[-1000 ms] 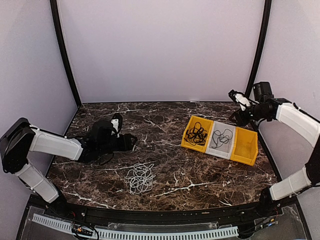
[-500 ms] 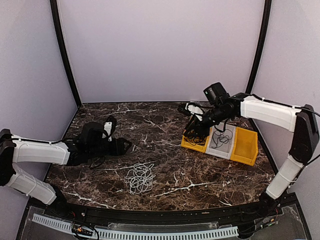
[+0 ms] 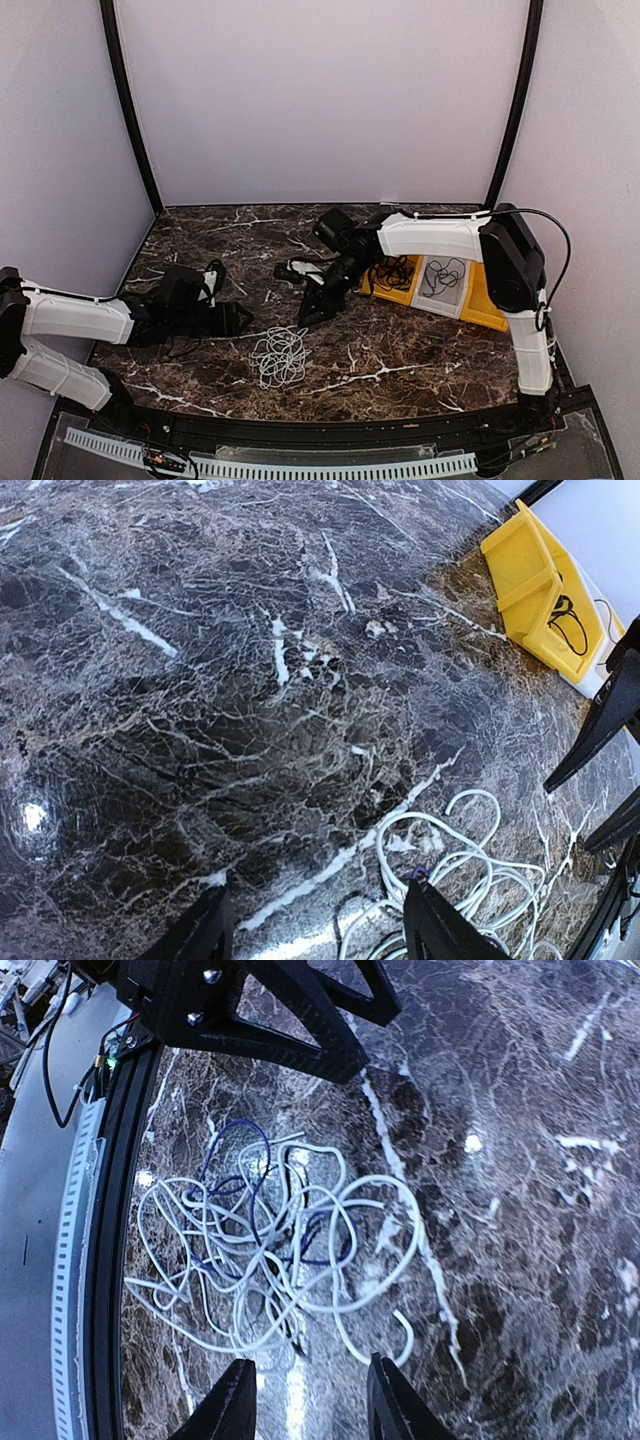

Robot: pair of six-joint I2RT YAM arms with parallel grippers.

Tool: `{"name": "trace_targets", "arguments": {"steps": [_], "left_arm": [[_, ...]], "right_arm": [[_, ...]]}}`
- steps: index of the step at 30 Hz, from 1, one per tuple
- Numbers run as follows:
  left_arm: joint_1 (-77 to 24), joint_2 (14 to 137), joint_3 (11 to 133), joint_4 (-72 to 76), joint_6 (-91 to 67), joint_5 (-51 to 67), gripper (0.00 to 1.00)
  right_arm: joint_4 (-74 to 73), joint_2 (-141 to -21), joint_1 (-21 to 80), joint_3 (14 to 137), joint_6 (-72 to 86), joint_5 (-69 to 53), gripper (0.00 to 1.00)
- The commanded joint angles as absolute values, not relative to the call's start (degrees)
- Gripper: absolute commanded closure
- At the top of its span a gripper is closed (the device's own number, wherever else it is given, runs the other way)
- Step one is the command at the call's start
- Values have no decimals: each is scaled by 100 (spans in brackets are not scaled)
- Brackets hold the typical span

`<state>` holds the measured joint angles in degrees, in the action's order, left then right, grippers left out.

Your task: Untangle the cables

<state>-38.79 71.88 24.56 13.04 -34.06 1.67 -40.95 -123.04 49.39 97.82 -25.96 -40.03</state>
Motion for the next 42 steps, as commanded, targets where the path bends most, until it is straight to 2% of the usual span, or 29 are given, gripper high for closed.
{"name": "trace_targets", "arguments": {"steps": [1,8,16,20,24,26,30,34,42], "left_arm": [[-3867,7073,2320,1096,-3791,387,40],[-3867,7020,2121,802,-4485,1951,45],[-3861,6812,1779,804,-5132,2574,53],[-3867,6841,1737,986,-5188,2615,56],[-3867,7032,1815,1164,-5150,2648,64],[-3867,7121,1839,1282,-5143,2688,69],[-3867,7166,1884,1505,-5133,2668,87],[-3863,7056,2006,1434,-5030,2567,99],[-3865,6330,2593,525,-4608,2288,100]], "right_arm": [[-4338,-12545,5264,10190,-2378,-4141,60],[-4172,-12602,5411,10148,-2234,-3713,60],[-3546,-11918,5795,9251,-2813,-2504,60],[-3276,-11752,6014,8915,-2964,-2197,59],[-3234,-11652,6191,8855,-3113,-2142,56],[-3223,-11537,6287,8790,-3324,-2226,50],[-2840,-11194,6545,8438,-3774,-2222,42],[-2307,-11134,6720,8365,-3643,-1596,40],[-1564,-11372,6732,8302,-3276,-1216,36]]}}
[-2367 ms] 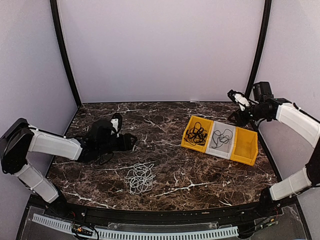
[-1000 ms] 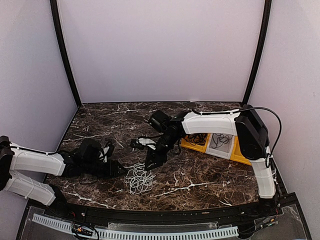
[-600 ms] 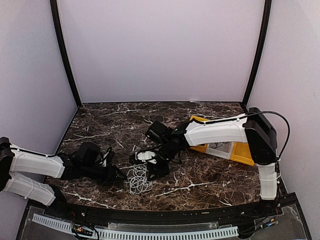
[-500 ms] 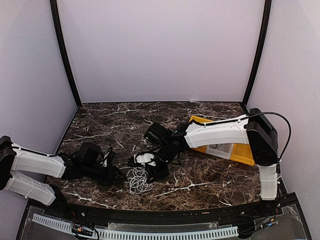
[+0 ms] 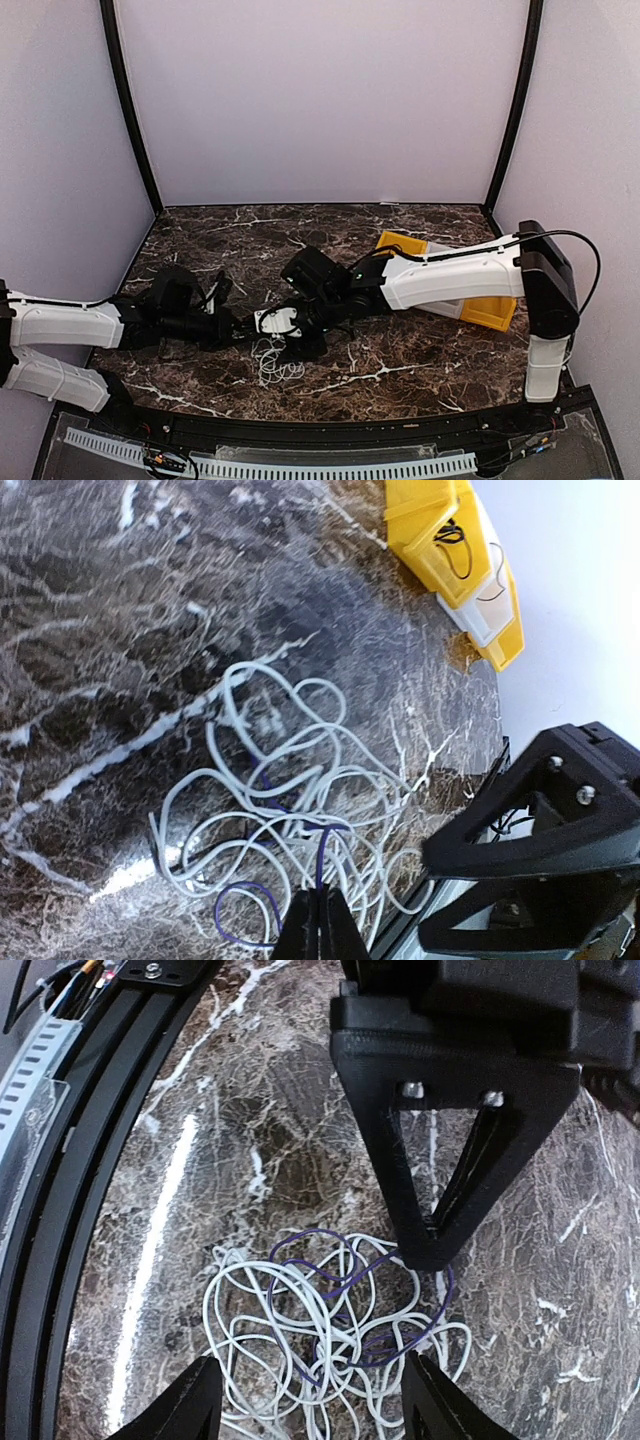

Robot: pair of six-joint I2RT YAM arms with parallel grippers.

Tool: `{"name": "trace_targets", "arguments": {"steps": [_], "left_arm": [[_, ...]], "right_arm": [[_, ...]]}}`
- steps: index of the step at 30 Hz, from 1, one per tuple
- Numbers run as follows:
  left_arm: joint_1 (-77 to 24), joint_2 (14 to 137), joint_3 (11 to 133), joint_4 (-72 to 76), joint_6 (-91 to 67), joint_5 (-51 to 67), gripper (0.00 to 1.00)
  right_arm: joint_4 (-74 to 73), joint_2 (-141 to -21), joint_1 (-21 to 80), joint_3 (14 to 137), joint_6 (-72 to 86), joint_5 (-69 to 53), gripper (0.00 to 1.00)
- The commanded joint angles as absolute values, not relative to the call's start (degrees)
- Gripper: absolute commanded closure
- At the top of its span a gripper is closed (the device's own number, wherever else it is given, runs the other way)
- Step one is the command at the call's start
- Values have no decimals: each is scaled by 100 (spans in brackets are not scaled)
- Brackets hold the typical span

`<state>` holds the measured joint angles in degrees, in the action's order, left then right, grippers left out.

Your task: Untangle the cables

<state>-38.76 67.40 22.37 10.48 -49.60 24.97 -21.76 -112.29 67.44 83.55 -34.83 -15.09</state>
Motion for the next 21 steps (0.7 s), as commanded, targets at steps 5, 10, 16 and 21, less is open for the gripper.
{"name": "trace_targets", "arguments": {"steps": [5,10,16,21], "left_arm": [[-3866,5944,2953,-129,-4459,2016,100],[-3867,5628,3028,-71,-4729,1915,100],[-3866,5240,3691,-605,-4569,1531,100],[-3864,5133,4915,-1366,-3858,873,100]], "right_arm": [[-1047,-11622,6685,7937,-3148,-1235,37],[-297,-11754,6687,7536,-3088,-1003,49],[-391,-11989,6695,7536,-3130,-988,98],[-422,-11949,6691,7350,-3202,-866,100]]}}
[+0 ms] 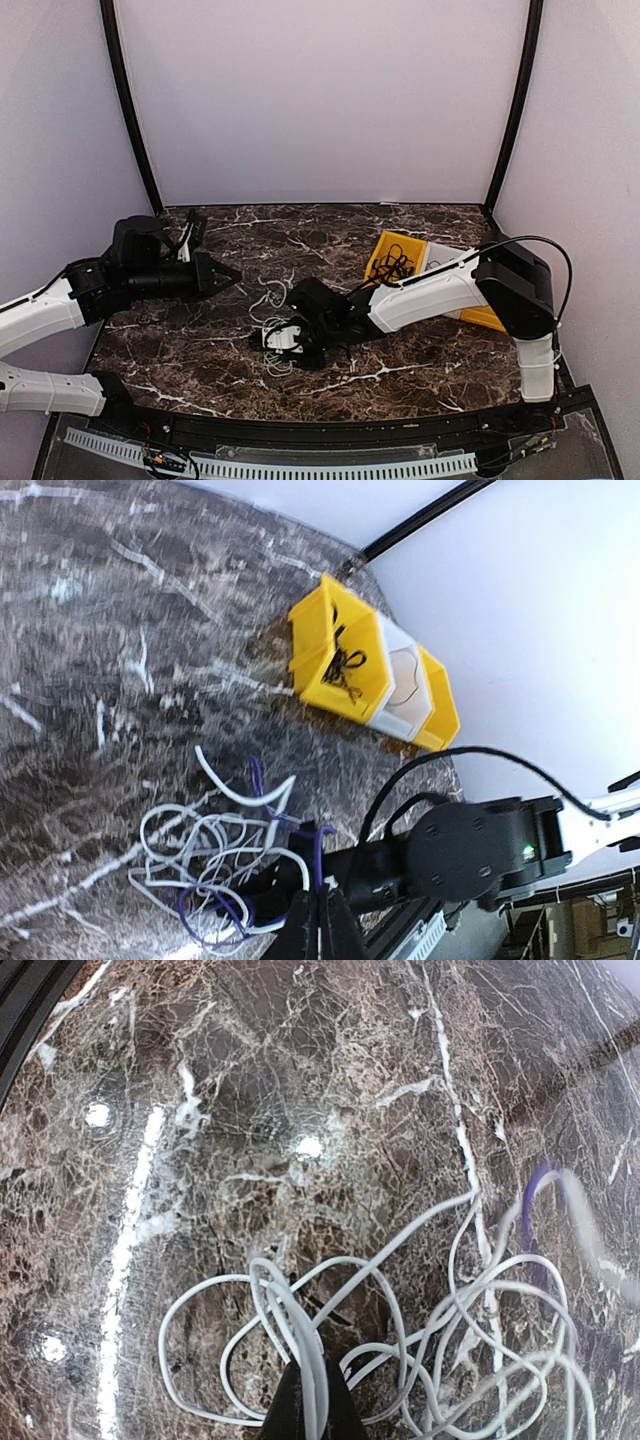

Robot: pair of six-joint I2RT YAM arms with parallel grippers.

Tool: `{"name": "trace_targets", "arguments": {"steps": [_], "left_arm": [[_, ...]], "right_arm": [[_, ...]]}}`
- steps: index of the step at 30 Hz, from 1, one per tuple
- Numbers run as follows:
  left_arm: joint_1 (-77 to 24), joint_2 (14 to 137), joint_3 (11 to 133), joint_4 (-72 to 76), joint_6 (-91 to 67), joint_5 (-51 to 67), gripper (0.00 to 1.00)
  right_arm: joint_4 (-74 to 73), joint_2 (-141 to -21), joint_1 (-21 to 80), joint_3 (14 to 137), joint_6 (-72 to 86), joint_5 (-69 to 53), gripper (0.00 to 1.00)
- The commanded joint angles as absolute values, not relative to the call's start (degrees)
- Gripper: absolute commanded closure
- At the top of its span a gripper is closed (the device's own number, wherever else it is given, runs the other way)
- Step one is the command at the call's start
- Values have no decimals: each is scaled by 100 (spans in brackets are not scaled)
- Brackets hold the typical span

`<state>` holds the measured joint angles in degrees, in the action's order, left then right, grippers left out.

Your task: Untangle the cables

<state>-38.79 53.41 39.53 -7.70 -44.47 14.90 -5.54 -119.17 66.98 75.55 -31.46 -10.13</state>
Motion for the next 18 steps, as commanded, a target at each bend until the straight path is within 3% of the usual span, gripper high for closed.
{"name": "trace_targets", "arguments": {"steps": [1,10,18], "left_arm": [[-3866,5120,5099,-1530,-3671,792,100],[-3867,5574,7380,-2267,-2781,75,100],[-3867,5743,6780,-1729,-2912,509,100]], "right_arm": [[-422,-11943,6695,7309,-3230,-831,100],[-560,-12078,6692,7307,-3288,-779,100],[-790,-10893,6581,6995,-3402,-820,99]]}}
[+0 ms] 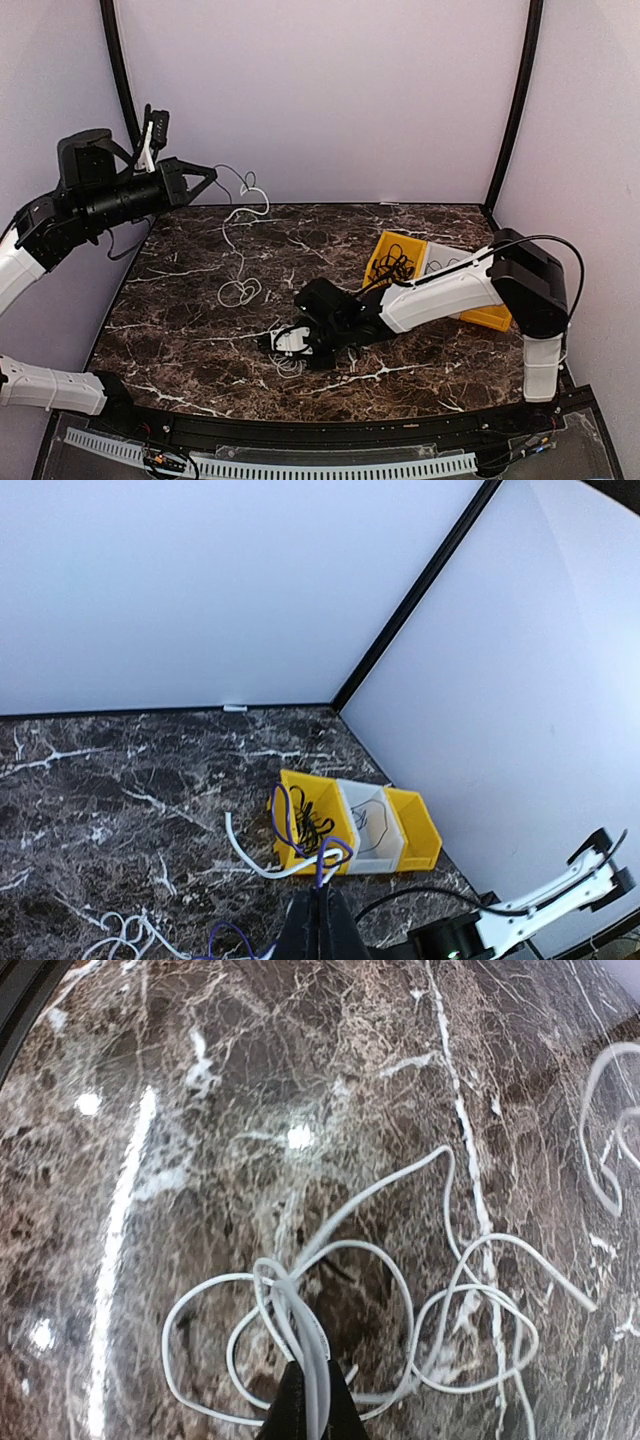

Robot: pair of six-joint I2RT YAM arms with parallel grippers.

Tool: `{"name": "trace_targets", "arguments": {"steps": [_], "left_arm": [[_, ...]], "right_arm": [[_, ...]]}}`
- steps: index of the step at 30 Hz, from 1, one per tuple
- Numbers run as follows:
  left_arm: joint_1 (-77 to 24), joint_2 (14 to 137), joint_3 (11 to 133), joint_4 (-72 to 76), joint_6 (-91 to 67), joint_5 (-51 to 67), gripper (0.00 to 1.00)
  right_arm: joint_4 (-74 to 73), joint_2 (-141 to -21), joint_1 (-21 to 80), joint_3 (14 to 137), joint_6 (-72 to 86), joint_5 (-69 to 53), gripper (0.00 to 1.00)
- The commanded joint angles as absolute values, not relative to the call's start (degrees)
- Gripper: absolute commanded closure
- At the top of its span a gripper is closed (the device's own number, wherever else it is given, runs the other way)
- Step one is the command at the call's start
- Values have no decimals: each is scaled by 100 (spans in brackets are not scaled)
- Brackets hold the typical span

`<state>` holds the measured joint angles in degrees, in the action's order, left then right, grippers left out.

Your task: Untangle the cables

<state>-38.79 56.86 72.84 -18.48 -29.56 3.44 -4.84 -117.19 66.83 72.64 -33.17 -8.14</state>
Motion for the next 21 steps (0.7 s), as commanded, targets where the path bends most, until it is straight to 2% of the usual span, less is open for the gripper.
{"name": "trace_targets", "arguments": {"steps": [1,5,8,14,21], "left_arm": [[-3867,5728,6569,-1673,-2928,474,100],[-3867,5663,5902,-1331,-3097,567,100],[-3867,5623,5363,-884,-3381,729,100],[-3867,5567,4491,-171,-3760,830,100],[-3866,5633,4286,-18,-3902,928,100]], "right_arm": [[-883,-10664,6537,6936,-3405,-977,96],[-1141,-9839,6285,6780,-3311,-1531,68],[-1433,-9681,5978,7030,-2922,-1896,57],[-1136,-10005,5368,7308,-1777,-3044,44],[-1223,-10793,5253,8147,-1104,-3761,41]]}}
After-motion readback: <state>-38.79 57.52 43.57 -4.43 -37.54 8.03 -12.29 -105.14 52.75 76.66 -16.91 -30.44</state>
